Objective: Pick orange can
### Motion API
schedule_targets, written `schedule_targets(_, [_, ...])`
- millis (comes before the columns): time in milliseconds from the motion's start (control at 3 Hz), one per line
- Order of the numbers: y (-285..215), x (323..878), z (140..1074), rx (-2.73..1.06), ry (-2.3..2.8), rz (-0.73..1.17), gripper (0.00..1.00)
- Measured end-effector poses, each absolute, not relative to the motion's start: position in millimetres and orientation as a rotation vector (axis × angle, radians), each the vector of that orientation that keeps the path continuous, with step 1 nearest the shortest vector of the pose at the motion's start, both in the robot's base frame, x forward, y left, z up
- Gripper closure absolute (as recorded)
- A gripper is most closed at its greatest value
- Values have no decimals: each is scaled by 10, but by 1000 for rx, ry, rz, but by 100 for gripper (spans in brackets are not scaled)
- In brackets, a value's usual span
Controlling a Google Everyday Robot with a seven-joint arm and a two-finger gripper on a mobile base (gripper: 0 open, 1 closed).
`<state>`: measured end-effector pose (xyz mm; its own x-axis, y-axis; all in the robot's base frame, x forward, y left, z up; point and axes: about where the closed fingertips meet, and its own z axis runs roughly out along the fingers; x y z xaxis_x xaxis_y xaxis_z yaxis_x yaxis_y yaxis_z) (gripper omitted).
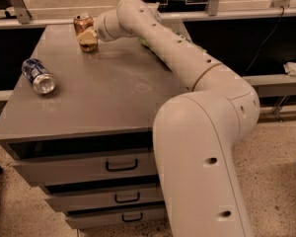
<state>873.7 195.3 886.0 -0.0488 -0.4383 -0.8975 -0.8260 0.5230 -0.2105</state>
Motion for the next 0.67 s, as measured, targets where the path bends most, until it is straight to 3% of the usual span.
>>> schedule_targets(667, [1768, 8449, 9127, -1112, 1605, 544, 95])
